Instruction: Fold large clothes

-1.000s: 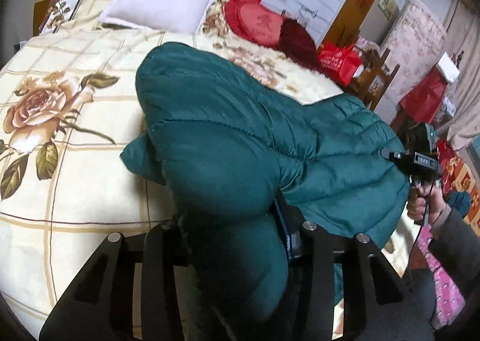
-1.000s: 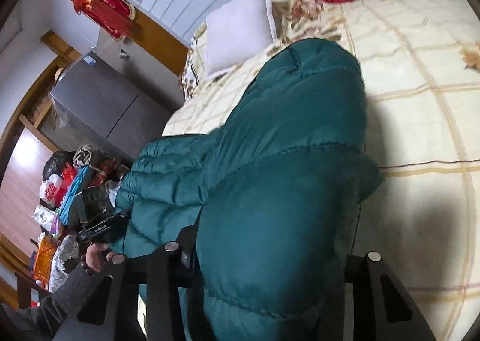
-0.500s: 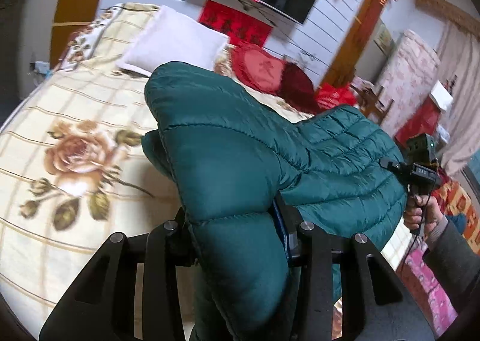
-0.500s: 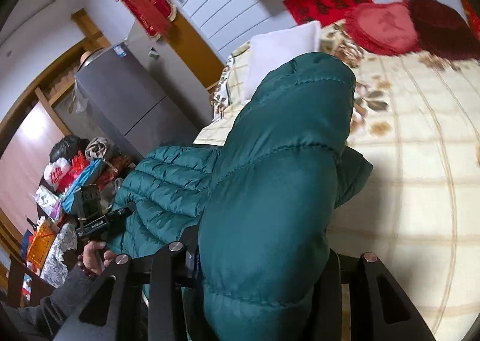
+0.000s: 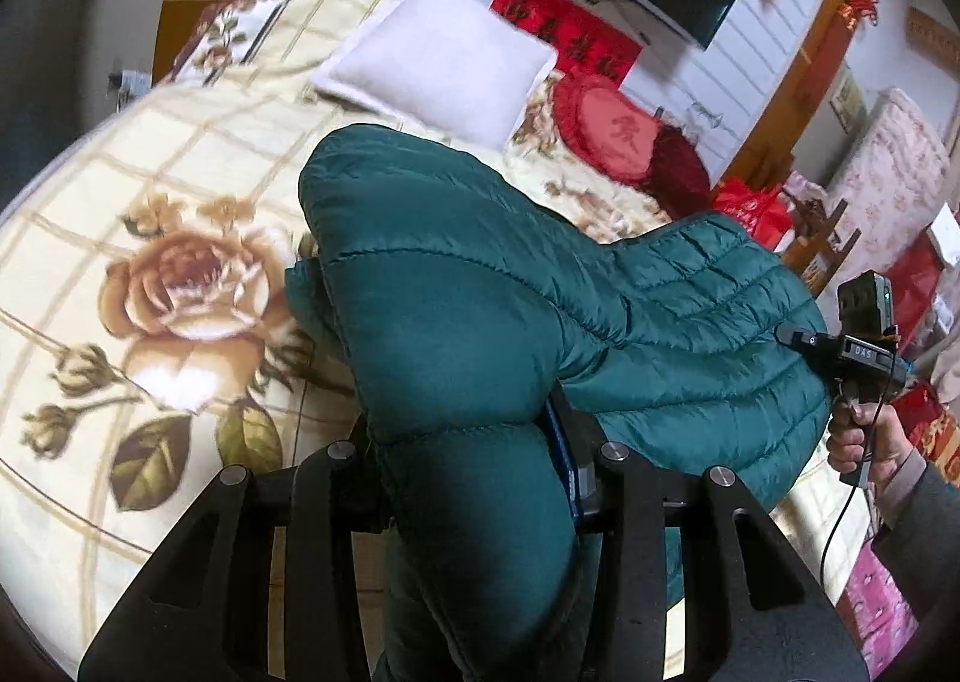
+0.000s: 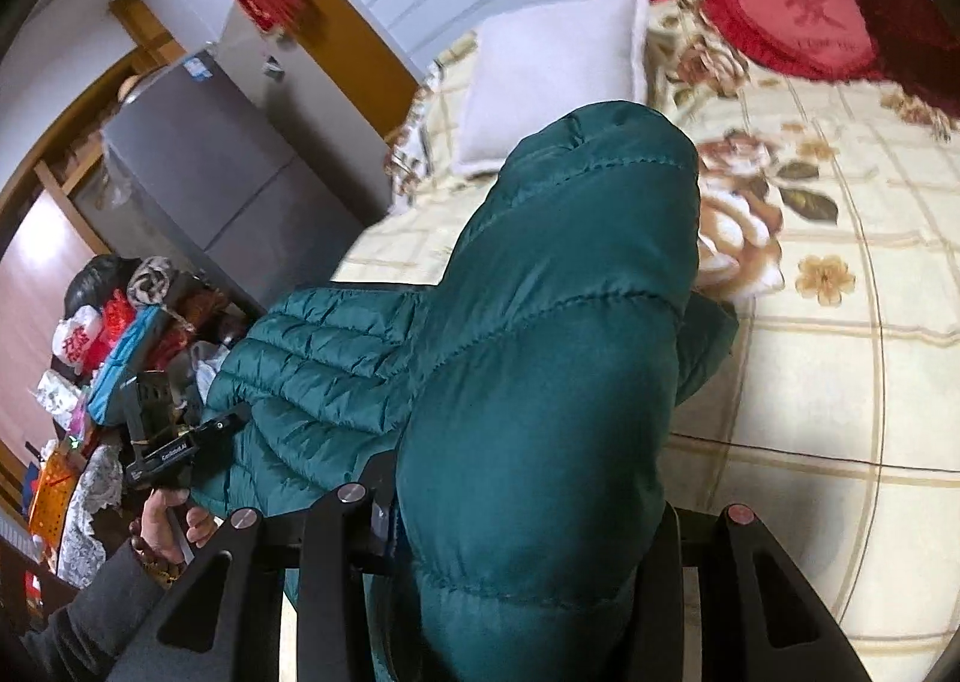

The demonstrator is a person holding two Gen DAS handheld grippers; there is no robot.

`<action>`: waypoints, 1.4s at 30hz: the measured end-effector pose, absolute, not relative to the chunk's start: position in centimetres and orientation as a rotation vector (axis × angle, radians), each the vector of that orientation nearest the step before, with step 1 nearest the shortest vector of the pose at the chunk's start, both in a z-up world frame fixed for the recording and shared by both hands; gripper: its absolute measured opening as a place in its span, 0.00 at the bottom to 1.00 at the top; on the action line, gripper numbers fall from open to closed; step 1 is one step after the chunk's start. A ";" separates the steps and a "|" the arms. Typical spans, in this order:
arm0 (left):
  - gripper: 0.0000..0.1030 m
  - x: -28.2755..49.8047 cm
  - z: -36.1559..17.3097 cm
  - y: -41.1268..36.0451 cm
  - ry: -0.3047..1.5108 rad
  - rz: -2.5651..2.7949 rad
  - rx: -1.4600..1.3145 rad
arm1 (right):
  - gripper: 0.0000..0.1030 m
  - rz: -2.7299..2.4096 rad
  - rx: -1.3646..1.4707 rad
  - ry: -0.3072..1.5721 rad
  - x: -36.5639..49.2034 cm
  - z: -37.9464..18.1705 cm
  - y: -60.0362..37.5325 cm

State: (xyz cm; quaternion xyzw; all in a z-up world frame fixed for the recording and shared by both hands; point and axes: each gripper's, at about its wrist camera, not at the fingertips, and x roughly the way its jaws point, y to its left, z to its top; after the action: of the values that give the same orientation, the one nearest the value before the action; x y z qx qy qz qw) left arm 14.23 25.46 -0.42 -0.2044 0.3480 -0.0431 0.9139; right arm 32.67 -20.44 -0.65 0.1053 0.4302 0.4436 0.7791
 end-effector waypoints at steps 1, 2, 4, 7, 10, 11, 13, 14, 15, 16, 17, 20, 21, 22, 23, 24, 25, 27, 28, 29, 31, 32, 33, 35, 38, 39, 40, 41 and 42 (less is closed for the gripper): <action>0.37 14.3 -0.9 25.7 0.716 -0.095 -0.431 | 0.39 0.957 0.246 0.943 33.0 -1.6 -20.7; 0.38 14.3 -1.3 26.0 0.714 -0.104 -0.446 | 0.39 0.956 0.262 0.951 33.2 -2.2 -21.0; 0.38 14.2 -1.7 26.3 0.710 -0.128 -0.475 | 0.39 0.951 0.295 0.968 33.6 -3.9 -21.9; 0.46 14.3 -2.0 26.4 0.723 -0.127 -0.482 | 0.41 0.947 0.297 0.972 33.5 -4.9 -22.3; 0.69 13.9 -2.4 26.7 0.755 -0.086 -0.479 | 0.70 0.871 0.343 1.026 33.9 -5.4 -22.6; 0.77 13.7 -2.7 27.0 0.771 -0.077 -0.483 | 0.74 0.835 0.377 1.062 34.0 -5.6 -22.9; 0.78 12.9 -3.2 28.0 0.788 -0.071 -0.522 | 0.74 0.832 0.479 1.101 33.9 -5.8 -24.3; 0.78 12.5 -3.1 28.3 0.789 -0.063 -0.531 | 0.74 0.826 0.491 1.096 33.7 -5.7 -24.9; 0.78 12.0 -2.9 28.4 0.788 -0.052 -0.532 | 0.74 0.806 0.495 1.081 33.2 -5.3 -25.7; 0.78 11.3 -2.5 28.6 0.791 -0.034 -0.528 | 0.74 0.780 0.493 1.063 32.6 -4.7 -26.8; 0.78 10.4 -2.1 28.6 0.803 -0.007 -0.519 | 0.75 0.757 0.488 1.054 32.0 -4.2 -27.4; 0.79 7.2 0.0 27.2 0.814 0.076 -0.423 | 0.75 0.614 0.386 0.983 29.0 -1.7 -29.7; 0.82 6.2 0.9 26.4 0.806 0.101 -0.383 | 0.75 0.561 0.310 0.944 27.6 -0.5 -30.1; 0.86 4.5 2.4 25.0 0.776 0.125 -0.322 | 0.75 0.539 0.240 0.901 25.9 0.9 -30.2; 0.96 3.2 3.5 23.8 0.760 0.147 -0.276 | 0.75 0.532 0.193 0.877 24.6 1.8 -30.1; 1.00 1.9 4.6 22.6 0.756 0.176 -0.235 | 0.75 0.512 0.116 0.851 22.8 3.2 -29.8; 1.00 0.7 5.6 21.5 0.748 0.208 -0.204 | 0.75 0.500 0.067 0.840 21.4 4.2 -29.4; 1.00 -1.4 7.3 19.4 0.725 0.248 -0.177 | 0.75 0.466 -0.028 0.836 17.8 6.4 -28.6; 1.00 -3.0 8.5 17.8 0.701 0.264 -0.169 | 0.75 0.449 -0.059 0.840 16.3 7.1 -28.4; 1.00 -4.1 9.3 16.7 0.685 0.273 -0.170 | 0.75 0.438 -0.087 0.837 14.4 7.9 -28.2; 1.00 -5.8 10.5 14.8 0.672 0.289 -0.178 | 0.75 0.450 -0.113 0.813 11.0 9.5 -28.0; 1.00 -6.8 11.0 13.8 0.668 0.295 -0.187 | 0.75 0.458 -0.119 0.803 9.4 10.1 -28.0; 1.00 -7.6 11.3 13.2 0.660 0.292 -0.215 | 0.75 0.465 -0.117 0.786 7.9 10.8 -28.1; 1.00 -8.6 11.2 13.1 0.658 0.243 -0.312 | 0.76 0.484 -0.093 0.771 5.2 11.4 -28.4; 1.00 -9.2 10.7 13.0 0.692 0.216 -0.403 | 0.77 0.509 -0.056 0.767 2.4 11.7 -29.1; 1.00 -9.4 10.9 12.7 0.688 0.229 -0.395 | 0.77 0.519 -0.061 0.767 1.6 11.6 -29.4; 1.00 -9.9 10.9 12.3 0.695 0.245 -0.387 | 0.77 0.522 -0.066 0.768 0.9 11.6 -29.5; 1.00 -10.2 11.0 11.9 0.702 0.251 -0.377 | 0.77 0.521 -0.066 0.766 0.1 11.5 -29.7; 1.00 -10.5 11.3 11.4 0.701 0.254 -0.367 | 0.77 0.520 -0.064 0.765 -0.4 11.5 -30.0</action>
State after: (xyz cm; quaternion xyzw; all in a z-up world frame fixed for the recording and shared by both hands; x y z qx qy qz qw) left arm -10.53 11.36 11.28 -0.1784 0.3405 0.1233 0.9149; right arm -0.45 -29.99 11.51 -0.0307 0.3689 0.2506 0.8945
